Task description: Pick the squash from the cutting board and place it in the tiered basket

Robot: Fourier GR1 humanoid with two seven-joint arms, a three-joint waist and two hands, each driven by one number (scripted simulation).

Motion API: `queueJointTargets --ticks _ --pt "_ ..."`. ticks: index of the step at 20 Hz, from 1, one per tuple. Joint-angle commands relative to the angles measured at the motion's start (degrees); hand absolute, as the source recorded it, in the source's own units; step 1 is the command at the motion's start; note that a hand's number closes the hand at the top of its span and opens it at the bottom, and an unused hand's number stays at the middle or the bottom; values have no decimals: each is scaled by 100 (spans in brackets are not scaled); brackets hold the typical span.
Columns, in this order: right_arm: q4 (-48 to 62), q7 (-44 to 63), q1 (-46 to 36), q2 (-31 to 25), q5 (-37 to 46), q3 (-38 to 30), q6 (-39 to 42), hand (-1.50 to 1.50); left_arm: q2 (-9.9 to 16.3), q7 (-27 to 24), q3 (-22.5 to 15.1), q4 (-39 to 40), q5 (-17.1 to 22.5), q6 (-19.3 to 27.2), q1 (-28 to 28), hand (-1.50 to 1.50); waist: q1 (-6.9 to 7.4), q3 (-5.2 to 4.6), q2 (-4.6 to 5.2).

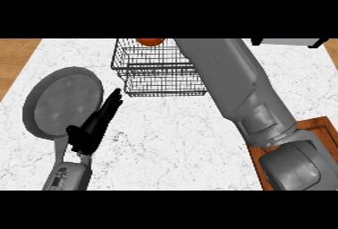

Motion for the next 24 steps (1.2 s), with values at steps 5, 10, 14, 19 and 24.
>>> queueJointTargets --ticks 5,10,14,19,24 --pt "866 184 -531 19 -1069 -144 -103 150 -51 13 10 -50 -15 37 40 0 79 -2 -9" --pt "1222 902 -584 19 -1859 -773 59 -150 -72 222 49 72 43 -14 -271 0 13 1 -3" --pt "1307 498 -403 19 -2177 -777 -298 -150 -70 -104 -10 -15 -29 -23 120 0 -12 2 -18" --pt "996 253 -354 -146 -2029 -743 -1251 -150 -50 151 129 56 -7 79 -100 0 -181 5 -31" --pt "828 430 -404 -531 -1587 -537 -2680 -150 -191 49 85 12 -83 254 52 0 -279 4 -70"
